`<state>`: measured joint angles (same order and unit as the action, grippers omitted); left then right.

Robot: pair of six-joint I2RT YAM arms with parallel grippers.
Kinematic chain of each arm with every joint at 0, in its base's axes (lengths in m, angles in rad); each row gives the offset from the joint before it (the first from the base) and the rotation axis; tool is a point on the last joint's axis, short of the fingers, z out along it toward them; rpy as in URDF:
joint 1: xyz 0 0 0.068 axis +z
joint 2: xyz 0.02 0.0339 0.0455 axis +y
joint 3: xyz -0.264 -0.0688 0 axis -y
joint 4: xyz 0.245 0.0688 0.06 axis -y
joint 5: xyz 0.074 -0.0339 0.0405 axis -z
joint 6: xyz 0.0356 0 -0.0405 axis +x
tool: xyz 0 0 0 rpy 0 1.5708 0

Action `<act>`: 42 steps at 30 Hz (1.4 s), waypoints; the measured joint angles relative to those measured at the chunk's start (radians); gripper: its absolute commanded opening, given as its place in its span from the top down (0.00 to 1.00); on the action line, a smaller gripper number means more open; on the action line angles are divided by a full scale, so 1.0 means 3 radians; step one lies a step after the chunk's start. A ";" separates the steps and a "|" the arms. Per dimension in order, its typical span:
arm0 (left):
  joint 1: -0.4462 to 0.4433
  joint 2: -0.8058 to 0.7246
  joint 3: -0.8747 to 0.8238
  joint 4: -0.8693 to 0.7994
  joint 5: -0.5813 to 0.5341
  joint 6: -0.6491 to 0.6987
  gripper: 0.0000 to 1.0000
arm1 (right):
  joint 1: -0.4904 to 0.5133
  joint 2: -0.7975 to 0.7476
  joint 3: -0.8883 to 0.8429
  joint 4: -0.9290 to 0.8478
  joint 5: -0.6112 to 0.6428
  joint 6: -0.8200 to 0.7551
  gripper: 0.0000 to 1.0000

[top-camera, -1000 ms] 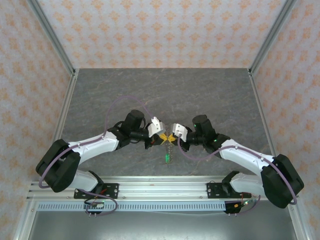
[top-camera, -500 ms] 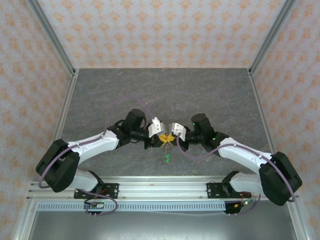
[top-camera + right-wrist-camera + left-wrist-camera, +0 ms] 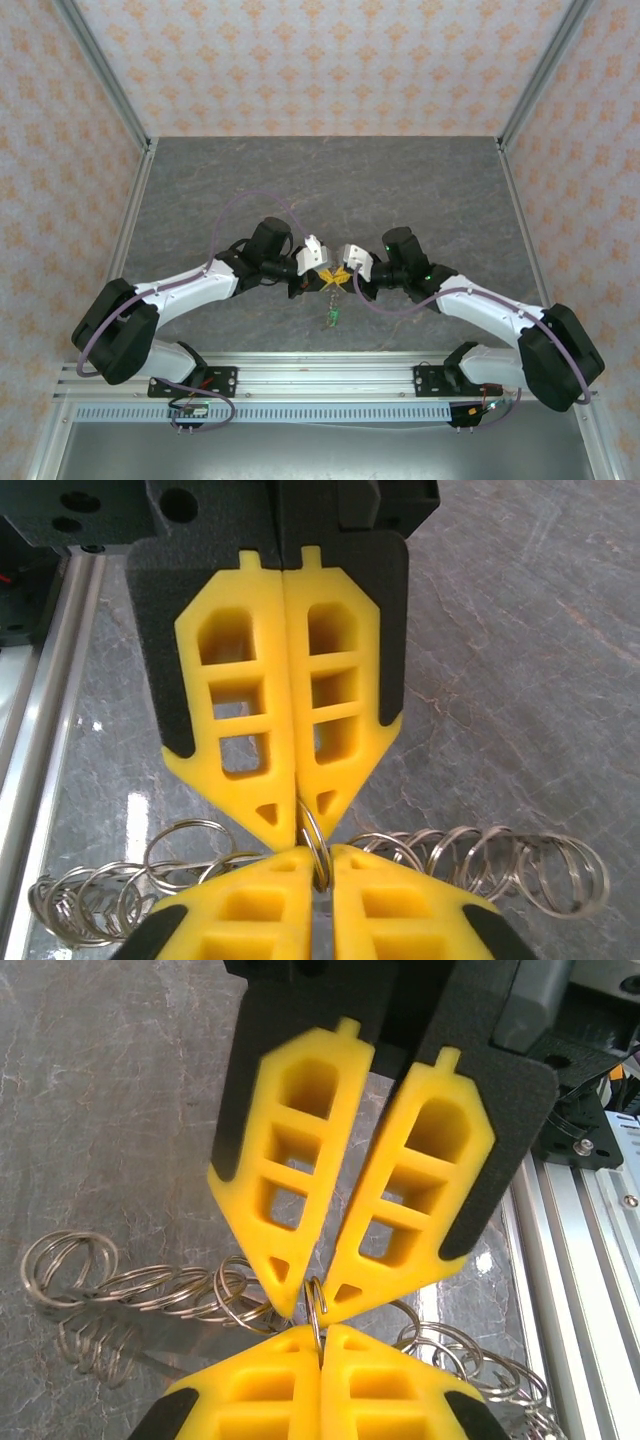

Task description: Put the keys on the keyring

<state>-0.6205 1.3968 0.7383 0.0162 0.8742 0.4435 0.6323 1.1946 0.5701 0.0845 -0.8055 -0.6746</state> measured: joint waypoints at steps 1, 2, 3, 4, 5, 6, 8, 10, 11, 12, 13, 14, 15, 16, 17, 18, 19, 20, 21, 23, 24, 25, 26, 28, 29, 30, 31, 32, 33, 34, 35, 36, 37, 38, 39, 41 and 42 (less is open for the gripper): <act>-0.0003 0.0000 0.0000 0.0005 -0.0009 -0.0010 1.00 | 0.0000 -0.0055 -0.0013 0.0000 0.0042 0.0023 0.80; -0.0005 0.0000 -0.0001 0.0014 -0.0023 -0.0028 1.00 | 0.0000 -0.0113 -0.0023 0.0010 0.0078 0.0034 0.79; -0.0005 0.0000 -0.0003 0.0039 -0.0042 -0.0062 1.00 | 0.0000 -0.0192 -0.0046 0.0023 0.0114 0.0058 0.79; -0.0006 0.0000 -0.0008 0.0088 -0.0065 -0.0103 1.00 | 0.0000 -0.0294 -0.0080 0.0048 0.0158 0.0095 0.78; -0.0005 0.0000 -0.0017 0.0135 -0.0078 -0.0144 1.00 | 0.0000 -0.0394 -0.0116 0.0072 0.0205 0.0140 0.76; -0.0005 -0.0003 -0.0034 0.0193 -0.0093 -0.0181 1.00 | 0.0000 -0.0496 -0.0156 0.0104 0.0272 0.0196 0.73; -0.0005 -0.0003 -0.0069 0.0291 -0.0137 -0.0262 1.00 | 0.0000 -0.0716 -0.0263 0.0216 0.0467 0.0338 0.70; -0.0005 -0.0003 -0.0099 0.0365 -0.0165 -0.0338 1.00 | 0.0000 -0.0931 -0.0379 0.0331 0.0778 0.0552 0.70; -0.0005 -0.0003 -0.0109 0.0392 -0.0175 -0.0367 1.00 | 0.0000 -0.0998 -0.0411 0.0369 0.0937 0.0647 0.70; -0.0005 -0.0003 -0.0116 0.0422 -0.0184 -0.0399 1.00 | 0.0000 -0.1067 -0.0432 0.0399 0.1153 0.0777 0.70; -0.0005 -0.0003 -0.0117 0.0444 -0.0200 -0.0435 1.00 | 0.0000 -0.1113 -0.0432 0.0415 0.1348 0.0891 0.70; -0.0005 -0.0004 -0.0120 0.0464 -0.0220 -0.0459 1.00 | 0.0000 -0.1142 -0.0432 0.0425 0.1525 0.0994 0.70; -0.0005 -0.0009 -0.0130 0.0501 -0.0242 -0.0497 1.00 | 0.0000 -0.1164 -0.0427 0.0422 0.1737 0.1124 0.70; -0.0005 -0.0023 -0.0148 0.0539 -0.0259 -0.0532 1.00 | -0.0001 -0.1160 -0.0409 0.0392 0.1943 0.1256 0.70; -0.0005 -0.0037 -0.0169 0.0580 -0.0275 -0.0559 1.00 | -0.0001 -0.1141 -0.0378 0.0340 0.2101 0.1361 0.70; -0.0005 -0.0060 -0.0197 0.0622 -0.0303 -0.0598 1.00 | -0.0013 -0.1097 -0.0322 0.0261 0.2274 0.1485 0.69; -0.0005 -0.0079 -0.0220 0.0649 -0.0326 -0.0623 1.00 | -0.0037 -0.1040 -0.0253 0.0173 0.2415 0.1616 0.68; -0.0005 -0.0097 -0.0239 0.0671 -0.0343 -0.0643 1.00 | -0.0067 -0.0988 -0.0188 0.0088 0.2510 0.1742 0.68; -0.0005 -0.0112 -0.0254 0.0688 -0.0364 -0.0671 1.00 | -0.0123 -0.0918 -0.0102 -0.0015 0.2613 0.1909 0.68; -0.0005 -0.0136 -0.0285 0.0735 -0.0415 -0.0718 1.00 | -0.0281 -0.0795 0.0038 -0.0202 0.2706 0.2252 0.68; -0.0005 -0.0149 -0.0295 0.0744 -0.0431 -0.0731 1.00 | -0.0380 -0.0746 0.0089 -0.0284 0.2724 0.2421 0.68; -0.0005 -0.0159 -0.0303 0.0759 -0.0441 -0.0746 1.00 | -0.0482 -0.0710 0.0125 -0.0357 0.2728 0.2591 0.68; -0.0005 -0.0169 -0.0306 0.0762 -0.0451 -0.0757 1.00 | -0.0596 -0.0674 0.0144 -0.0426 0.2722 0.2768 0.68; -0.0005 -0.0179 -0.0308 0.0762 -0.0477 -0.0779 1.00 | -0.0790 -0.0628 0.0153 -0.0571 0.2696 0.3063 0.68; -0.0005 -0.0184 -0.0308 0.0762 -0.0491 -0.0782 1.00 | -0.0877 -0.0608 0.0153 -0.0651 0.2673 0.3202 0.68; -0.0005 -0.0188 -0.0308 0.0762 -0.0502 -0.0783 1.00 | -0.0961 -0.0586 0.0153 -0.0736 0.2655 0.3332 0.68; -0.0005 -0.0191 -0.0308 0.0763 -0.0505 -0.0790 1.00 | -0.1021 -0.0571 0.0153 -0.0805 0.2632 0.3429 0.68; -0.0005 -0.0198 -0.0309 0.0771 -0.0511 -0.0793 1.00 | -0.1076 -0.0556 0.0153 -0.0877 0.2616 0.3525 0.68; -0.0005 -0.0207 -0.0314 0.0790 -0.0516 -0.0807 1.00 | -0.1123 -0.0543 0.0153 -0.0942 0.2599 0.3607 0.68; -0.0005 -0.0221 -0.0320 0.0804 -0.0520 -0.0819 1.00 | -0.1151 -0.0537 0.0153 -0.0994 0.2585 0.3670 0.68; -0.0005 -0.0239 -0.0333 0.0827 -0.0530 -0.0844 1.00 | -0.1179 -0.0532 0.0153 -0.1052 0.2580 0.3740 0.68; -0.0005 -0.0262 -0.0348 0.0844 -0.0542 -0.0868 1.00 | -0.1195 -0.0530 0.0153 -0.1095 0.2575 0.3796 0.68; -0.0005 -0.0284 -0.0362 0.0860 -0.0561 -0.0880 1.00 | -0.1202 -0.0530 0.0153 -0.1124 0.2574 0.3840 0.68; -0.0005 -0.0309 -0.0374 0.0875 -0.0581 -0.0894 1.00 | -0.1203 -0.0532 0.0151 -0.1153 0.2572 0.3889 0.68; -0.0005 -0.0336 -0.0384 0.0884 -0.0591 -0.0907 1.00 | -0.1203 -0.0532 0.0150 -0.1172 0.2572 0.3924 0.68; -0.0005 -0.0393 -0.0411 0.0913 -0.0614 -0.0936 1.00 | -0.1203 -0.0532 0.0145 -0.1204 0.2561 0.3988 0.68; -0.0005 -0.0421 -0.0425 0.0936 -0.0618 -0.0955 1.00 | -0.1203 -0.0533 0.0140 -0.1222 0.2551 0.4013 0.68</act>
<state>-0.6220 1.2705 0.6109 0.2970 0.6888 0.1570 0.2714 1.0348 0.6121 -0.2821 -0.0402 0.5293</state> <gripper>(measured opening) 0.040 0.317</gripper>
